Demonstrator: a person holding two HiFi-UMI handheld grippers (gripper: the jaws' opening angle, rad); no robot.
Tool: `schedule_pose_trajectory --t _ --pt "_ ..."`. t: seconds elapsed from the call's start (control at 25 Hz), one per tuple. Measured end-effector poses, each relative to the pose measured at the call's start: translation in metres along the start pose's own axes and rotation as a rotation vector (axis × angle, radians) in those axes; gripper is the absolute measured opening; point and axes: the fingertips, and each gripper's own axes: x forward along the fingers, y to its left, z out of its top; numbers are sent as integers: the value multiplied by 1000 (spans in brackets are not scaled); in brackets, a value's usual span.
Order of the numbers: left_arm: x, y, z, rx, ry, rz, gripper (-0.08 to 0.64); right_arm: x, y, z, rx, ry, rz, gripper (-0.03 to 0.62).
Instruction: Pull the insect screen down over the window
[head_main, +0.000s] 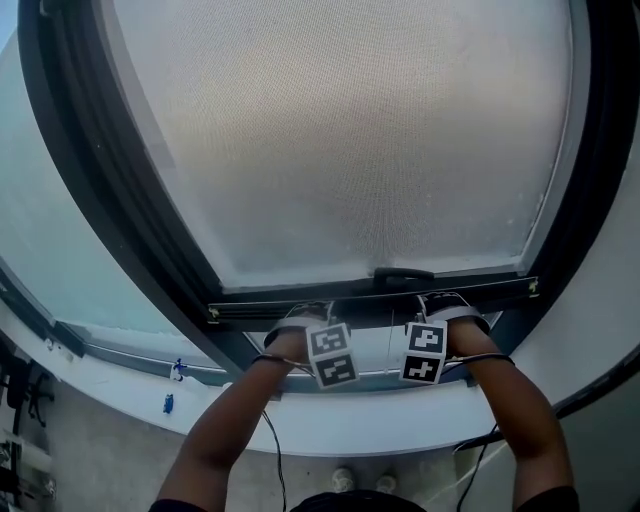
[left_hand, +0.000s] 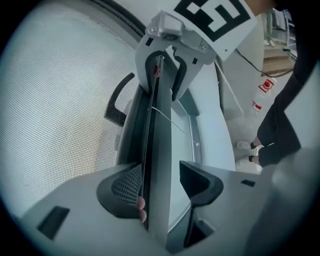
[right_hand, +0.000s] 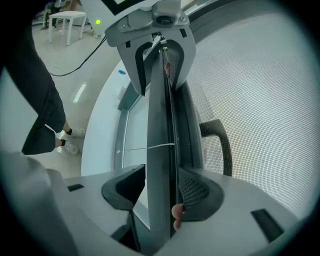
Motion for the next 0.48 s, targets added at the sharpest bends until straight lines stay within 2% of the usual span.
schedule_pose_trajectory --t 0.2,0.48 --pt "-6 -4 -1 40 20 -25 235 -6 3 1 -5 1 40 209" --pt "1 -4 -1 38 49 -23 235 1 4 -1 -3 24 50 209"
